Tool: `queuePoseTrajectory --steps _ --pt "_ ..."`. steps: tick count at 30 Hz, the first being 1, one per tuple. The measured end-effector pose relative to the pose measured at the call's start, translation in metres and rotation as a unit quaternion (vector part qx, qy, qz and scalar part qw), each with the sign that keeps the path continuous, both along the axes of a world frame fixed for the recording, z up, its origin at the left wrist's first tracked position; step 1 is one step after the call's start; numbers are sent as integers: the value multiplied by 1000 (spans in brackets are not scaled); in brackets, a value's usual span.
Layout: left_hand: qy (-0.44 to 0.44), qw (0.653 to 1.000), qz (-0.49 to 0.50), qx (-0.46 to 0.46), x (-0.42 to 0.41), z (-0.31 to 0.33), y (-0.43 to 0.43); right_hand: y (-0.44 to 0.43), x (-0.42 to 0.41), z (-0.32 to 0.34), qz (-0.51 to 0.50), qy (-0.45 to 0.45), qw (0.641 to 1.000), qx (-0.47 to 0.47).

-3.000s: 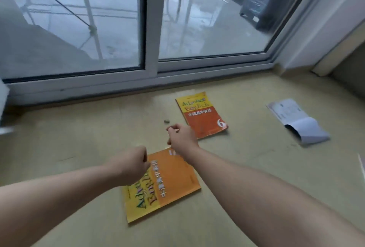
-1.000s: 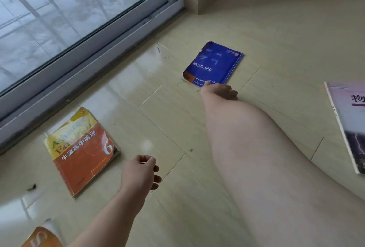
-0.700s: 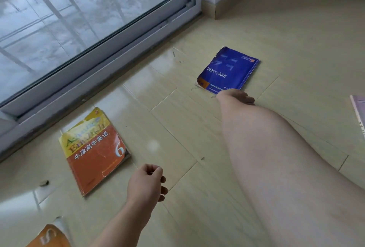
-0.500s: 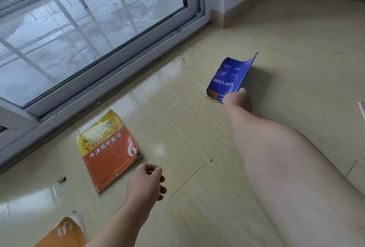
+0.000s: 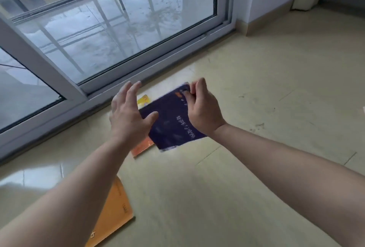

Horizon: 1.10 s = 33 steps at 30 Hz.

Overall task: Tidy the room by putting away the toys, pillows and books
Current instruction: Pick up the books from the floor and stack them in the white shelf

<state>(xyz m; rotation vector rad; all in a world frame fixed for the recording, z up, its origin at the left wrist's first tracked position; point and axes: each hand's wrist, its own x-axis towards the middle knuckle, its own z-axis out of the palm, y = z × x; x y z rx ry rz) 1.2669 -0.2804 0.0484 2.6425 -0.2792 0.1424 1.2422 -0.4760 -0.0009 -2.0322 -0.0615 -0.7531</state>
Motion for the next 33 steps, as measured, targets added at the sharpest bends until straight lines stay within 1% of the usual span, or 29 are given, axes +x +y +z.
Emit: queuePoseTrajectory --steps 1,2,4,5,6,8,11,12,14,15,16,18,19,20,23,25,26,28,31,33 --pt "46 998 -9 30 -2 6 24 22 -6 12 52 7 998 -18" --pt "118 992 -19 27 0 9 41 36 -9 21 92 25 995 -30" --pt "275 961 -14 -32 -8 18 87 70 -11 33 146 67 987 -20" --pt "311 950 -10 -35 -14 21 112 88 -9 37 156 92 983 -9" --pt "320 947 -3 -17 -20 21 137 107 -7 40 157 117 981 -1" --pt "328 944 22 15 -34 16 184 145 -6 43 146 165 976 2" --pt "321 945 62 17 -50 1 238 200 -5 33 124 252 960 10" --pt "307 948 78 24 -54 -1 254 219 -4 27 100 279 955 21" --pt "269 956 115 38 -59 -9 282 247 0 7 7 345 938 43" --pt "256 955 143 36 -65 -13 298 262 -2 -7 -45 391 919 31" --pt "245 953 174 32 -70 -17 309 271 -8 -22 -88 452 888 2" --pt "229 944 238 22 -87 -30 338 294 -32 -53 -101 572 812 -57" --pt "219 939 264 19 -97 -37 351 305 -47 -68 -89 609 785 -75" --pt "209 933 292 10 -110 -44 362 318 -61 -80 -72 629 768 -101" --pt "192 916 350 -40 -146 -61 381 350 -89 -108 -38 652 729 -203" --pt "189 906 373 -60 -162 -70 388 369 -97 -118 -40 645 716 -266" --pt "183 905 377 -66 -167 -74 390 374 -98 -121 -44 641 714 -278" --pt "172 905 380 -80 -174 -81 396 382 -93 -126 -51 641 717 -270" --pt "170 907 374 -94 -181 -80 400 375 -84 -125 -72 669 698 -245" --pt "170 905 377 -95 -182 -75 407 369 -81 -126 -84 679 694 -224"
